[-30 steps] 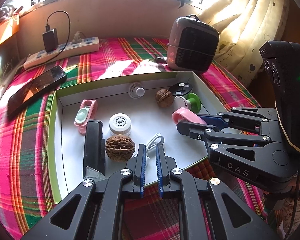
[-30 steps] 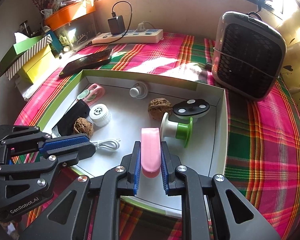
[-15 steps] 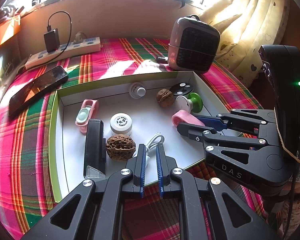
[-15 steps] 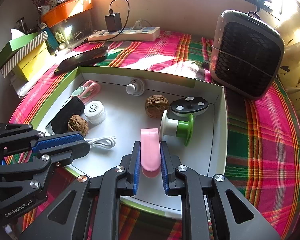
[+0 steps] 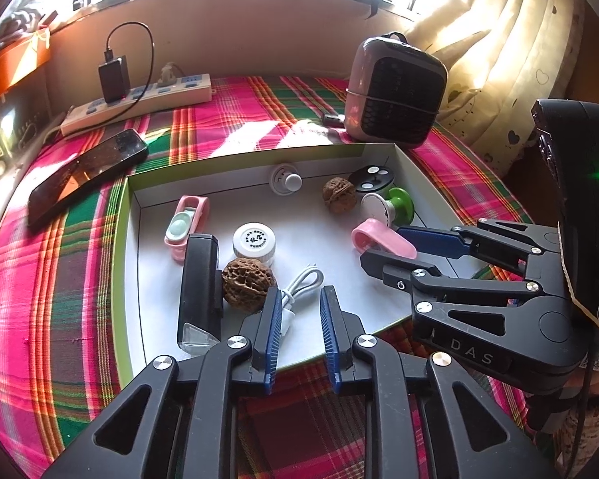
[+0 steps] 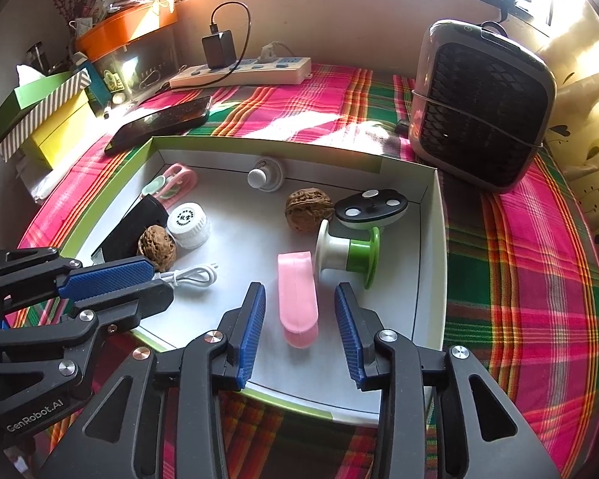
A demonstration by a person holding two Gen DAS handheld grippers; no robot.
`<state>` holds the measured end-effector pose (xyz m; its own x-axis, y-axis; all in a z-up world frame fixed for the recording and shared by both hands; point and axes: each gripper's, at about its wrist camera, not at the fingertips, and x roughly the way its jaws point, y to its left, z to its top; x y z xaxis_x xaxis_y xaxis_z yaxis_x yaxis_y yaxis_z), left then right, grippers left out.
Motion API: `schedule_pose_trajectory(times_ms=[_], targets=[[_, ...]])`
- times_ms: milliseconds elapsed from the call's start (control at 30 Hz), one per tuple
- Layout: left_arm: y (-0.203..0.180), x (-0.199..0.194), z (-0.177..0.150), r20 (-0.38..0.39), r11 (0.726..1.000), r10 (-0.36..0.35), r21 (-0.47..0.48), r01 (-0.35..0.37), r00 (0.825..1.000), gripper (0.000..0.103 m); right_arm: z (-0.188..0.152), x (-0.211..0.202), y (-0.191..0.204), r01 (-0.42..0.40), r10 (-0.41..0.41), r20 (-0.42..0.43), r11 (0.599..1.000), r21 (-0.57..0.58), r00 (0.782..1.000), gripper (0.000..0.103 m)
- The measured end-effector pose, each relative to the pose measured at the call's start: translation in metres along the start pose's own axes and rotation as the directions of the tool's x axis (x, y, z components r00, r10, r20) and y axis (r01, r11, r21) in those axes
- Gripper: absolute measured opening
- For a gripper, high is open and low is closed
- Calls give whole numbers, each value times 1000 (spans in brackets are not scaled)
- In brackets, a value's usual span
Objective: Organize objects
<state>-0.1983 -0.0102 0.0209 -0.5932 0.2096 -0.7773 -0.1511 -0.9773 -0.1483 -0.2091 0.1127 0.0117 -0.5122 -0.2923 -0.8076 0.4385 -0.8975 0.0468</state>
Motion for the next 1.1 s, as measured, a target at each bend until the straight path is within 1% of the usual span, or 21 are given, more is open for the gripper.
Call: schedule_pose_trajectory(times_ms=[100,267,367,433,567,667,733,800,900,967,1100], targets=[[0,-3,-2,5,1000,15,-2,-15,1000,22,-1,-3,0,3,-3,7,1000,5,1000,43],[1,-8,-4,16,999,36,-7,-36,999,25,-3,-9,3,4,-4,22,1000,12,1000,44],[1,-13,-7,28,998,70,-10,-70,997,27,-5,-15,5,8,-9,34,1000,23,999,44],[0,-16,-9,38,996,93,-6,-93,995,27,-8,-19,6,2,-3,43,999,33,999,45],[0,-24,-13,53,994,112,-18,-111,992,27,-13,-31,11,1,-5,73,999,51,997,45],[-1,-30,-18,68,989,146,-22,-144,987,27,-18,-39,13,16,-22,92,998,63,996,45],[-2,-34,-21,76,988,155,-25,-153,985,28,-21,-44,15,27,-34,107,997,68,994,46],[-3,-37,-24,80,986,163,-31,-161,983,28,-25,-50,17,31,-39,121,997,70,992,50],[-5,-42,-30,86,982,187,-32,-185,979,28,-30,-59,22,39,-48,141,997,68,989,50],[-6,-44,-34,84,983,180,-40,-177,980,28,-35,-62,24,35,-46,147,997,75,988,50],[-9,-48,-43,83,982,189,-41,-186,979,28,-46,-63,28,52,-63,134,995,82,989,51]])
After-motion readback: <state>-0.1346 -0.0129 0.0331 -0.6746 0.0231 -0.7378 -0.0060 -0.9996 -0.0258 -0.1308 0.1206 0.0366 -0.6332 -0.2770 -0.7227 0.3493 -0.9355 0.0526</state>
